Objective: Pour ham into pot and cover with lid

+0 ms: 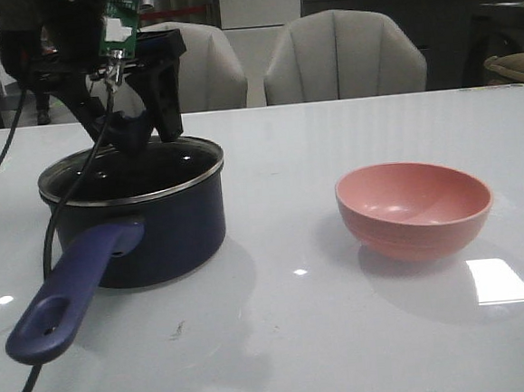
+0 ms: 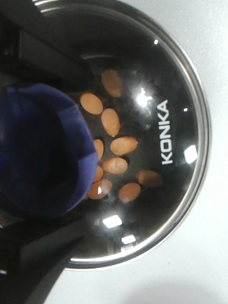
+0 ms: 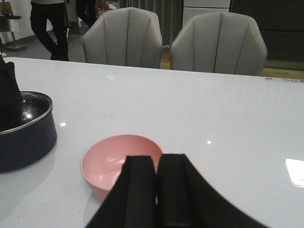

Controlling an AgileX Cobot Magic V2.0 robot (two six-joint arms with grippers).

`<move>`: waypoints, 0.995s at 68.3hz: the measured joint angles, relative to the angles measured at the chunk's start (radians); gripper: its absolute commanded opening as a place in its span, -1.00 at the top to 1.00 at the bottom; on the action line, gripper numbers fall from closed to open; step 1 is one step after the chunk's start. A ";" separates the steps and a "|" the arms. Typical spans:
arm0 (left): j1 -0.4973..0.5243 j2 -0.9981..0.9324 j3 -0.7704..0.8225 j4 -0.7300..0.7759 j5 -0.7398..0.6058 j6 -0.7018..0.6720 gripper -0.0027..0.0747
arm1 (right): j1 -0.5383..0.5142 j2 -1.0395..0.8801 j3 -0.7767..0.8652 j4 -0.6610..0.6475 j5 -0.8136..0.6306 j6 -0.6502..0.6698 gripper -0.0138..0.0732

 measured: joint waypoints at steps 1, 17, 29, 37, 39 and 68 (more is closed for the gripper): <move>0.000 0.000 0.000 0.000 -0.001 0.000 -0.67 | 0.000 0.000 0.000 0.000 0.000 0.000 0.34; 0.000 0.000 -0.051 0.000 0.010 0.000 -0.66 | 0.000 0.000 0.000 0.000 0.000 0.000 0.34; 0.000 -0.003 -0.113 0.015 0.034 0.008 -0.66 | 0.000 0.000 0.000 0.000 0.000 0.000 0.34; 0.000 -0.024 -0.114 0.055 0.041 0.023 -0.66 | 0.000 0.000 0.000 0.000 0.000 0.000 0.34; 0.000 -0.033 -0.112 0.063 0.040 0.026 -0.66 | 0.000 0.000 0.000 0.000 0.000 0.000 0.34; 0.000 -0.331 0.155 0.077 -0.014 0.078 -0.66 | 0.000 0.000 0.000 0.000 0.000 0.000 0.34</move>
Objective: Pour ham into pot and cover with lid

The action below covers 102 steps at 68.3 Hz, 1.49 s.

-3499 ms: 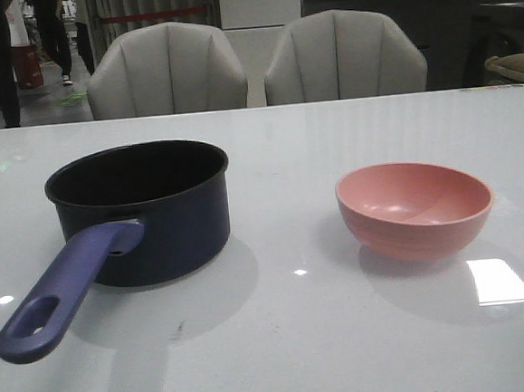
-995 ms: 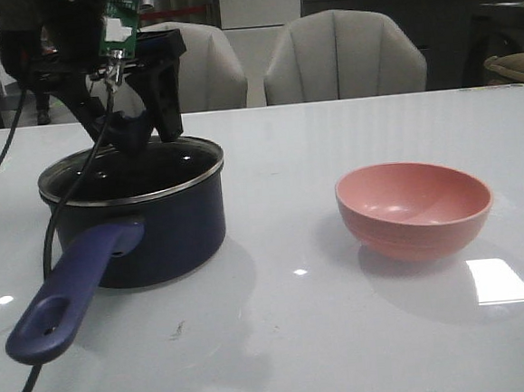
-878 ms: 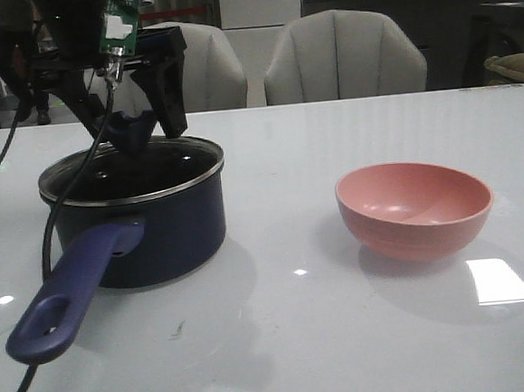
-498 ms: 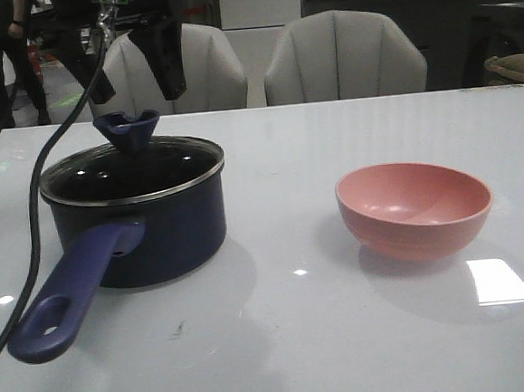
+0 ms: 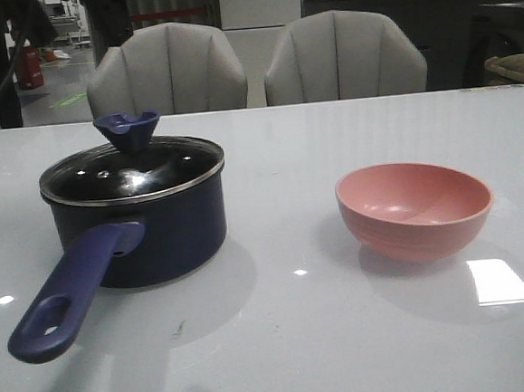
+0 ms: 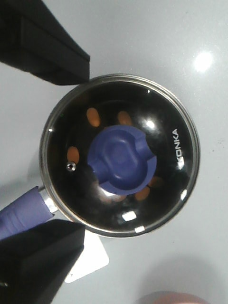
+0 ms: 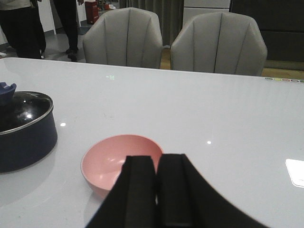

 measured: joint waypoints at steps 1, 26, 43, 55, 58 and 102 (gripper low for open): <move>0.000 -0.028 0.025 0.000 -0.016 0.000 -0.66 | 0.000 0.000 0.000 0.000 0.000 0.000 0.34; 0.000 -0.448 0.513 0.004 -0.275 0.000 -0.66 | 0.000 0.000 0.000 0.000 0.000 0.000 0.34; 0.000 -0.730 0.790 -0.002 -0.434 0.000 -0.66 | 0.000 0.000 0.000 0.000 0.000 0.000 0.34; 0.000 -0.972 0.976 -0.034 -0.547 0.000 -0.66 | 0.000 0.000 0.000 0.000 0.000 0.000 0.34; 0.000 -1.022 1.017 -0.044 -0.568 0.000 -0.66 | 0.000 0.000 0.000 0.000 0.000 0.000 0.34; 0.000 -1.507 1.347 -0.064 -0.769 0.000 0.58 | 0.000 0.000 0.000 0.000 0.000 0.000 0.34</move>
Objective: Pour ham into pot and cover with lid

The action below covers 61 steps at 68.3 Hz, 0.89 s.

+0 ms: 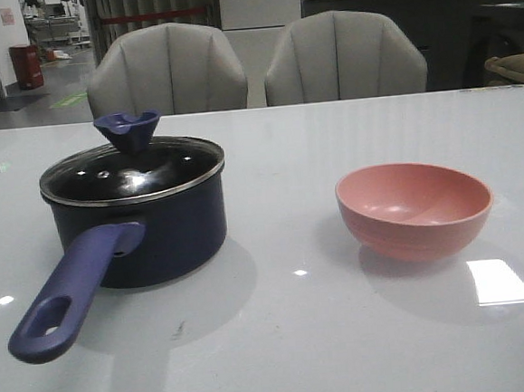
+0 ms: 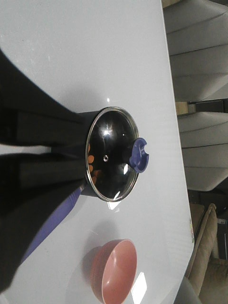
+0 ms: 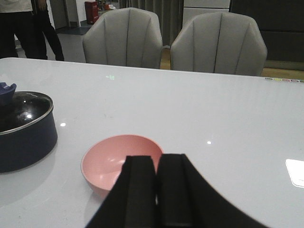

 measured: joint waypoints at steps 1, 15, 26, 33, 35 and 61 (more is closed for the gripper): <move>0.000 0.000 0.000 0.000 0.000 0.000 0.58 | 0.000 0.000 0.000 0.000 0.000 0.000 0.34; 0.000 0.000 0.000 -0.002 -0.004 0.000 0.58 | 0.000 0.000 0.000 0.000 0.000 0.000 0.34; 0.000 0.000 0.000 -0.002 -0.004 0.000 0.58 | 0.000 0.000 0.000 0.000 0.000 0.000 0.34; 0.000 0.000 0.000 -0.002 -0.006 0.000 0.58 | 0.000 0.000 0.000 0.000 0.000 0.000 0.34; 0.000 0.000 0.002 -0.002 -0.009 0.000 0.58 | 0.000 0.000 0.000 0.000 0.000 0.000 0.34; 0.220 -0.173 0.209 0.036 -0.113 -0.024 0.58 | 0.000 0.000 0.000 0.000 0.000 0.000 0.34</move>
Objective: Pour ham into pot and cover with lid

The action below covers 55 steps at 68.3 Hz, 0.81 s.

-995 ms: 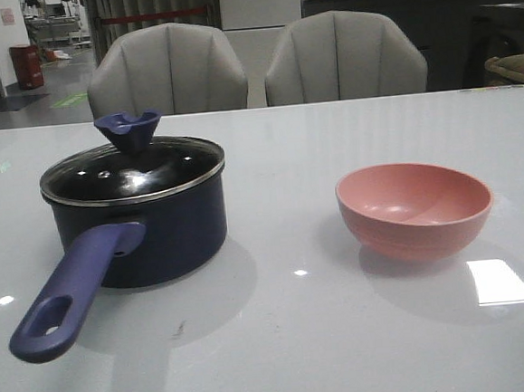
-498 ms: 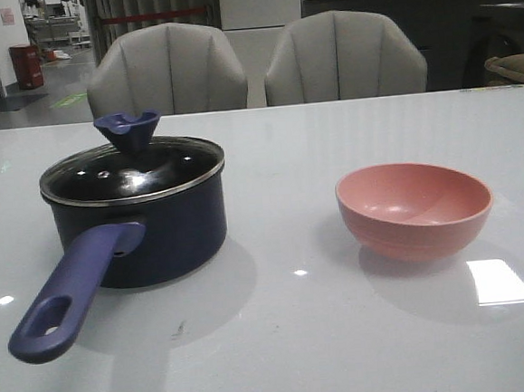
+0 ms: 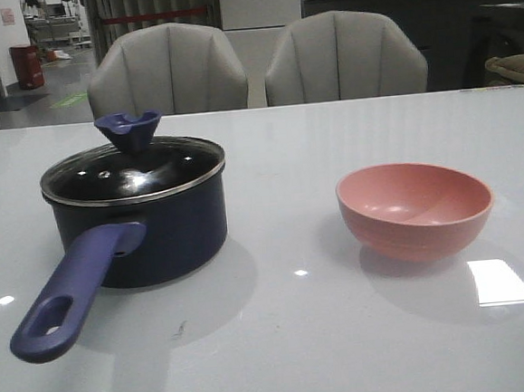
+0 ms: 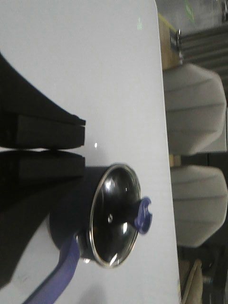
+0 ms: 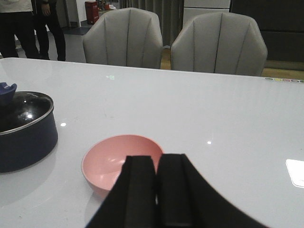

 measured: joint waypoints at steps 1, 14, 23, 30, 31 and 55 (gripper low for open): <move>0.018 -0.011 0.018 0.005 -0.012 -0.009 0.58 | 0.000 0.000 0.000 0.000 0.000 0.000 0.34; 0.091 -0.024 0.141 0.035 -0.109 -0.087 0.58 | 0.000 0.000 0.000 0.000 0.000 0.000 0.34; 0.092 -0.024 0.141 0.053 -0.176 -0.097 0.58 | 0.000 0.000 0.000 0.000 0.000 0.000 0.34; 0.092 -0.024 0.141 0.061 -0.188 -0.097 0.58 | 0.000 0.000 0.000 0.000 0.000 0.000 0.34; 0.092 -0.024 0.141 0.062 -0.189 -0.097 0.58 | 0.000 0.000 0.000 0.000 0.000 0.000 0.34; 0.092 -0.024 0.141 0.062 -0.189 -0.097 0.58 | 0.000 0.000 0.000 0.000 0.000 0.000 0.34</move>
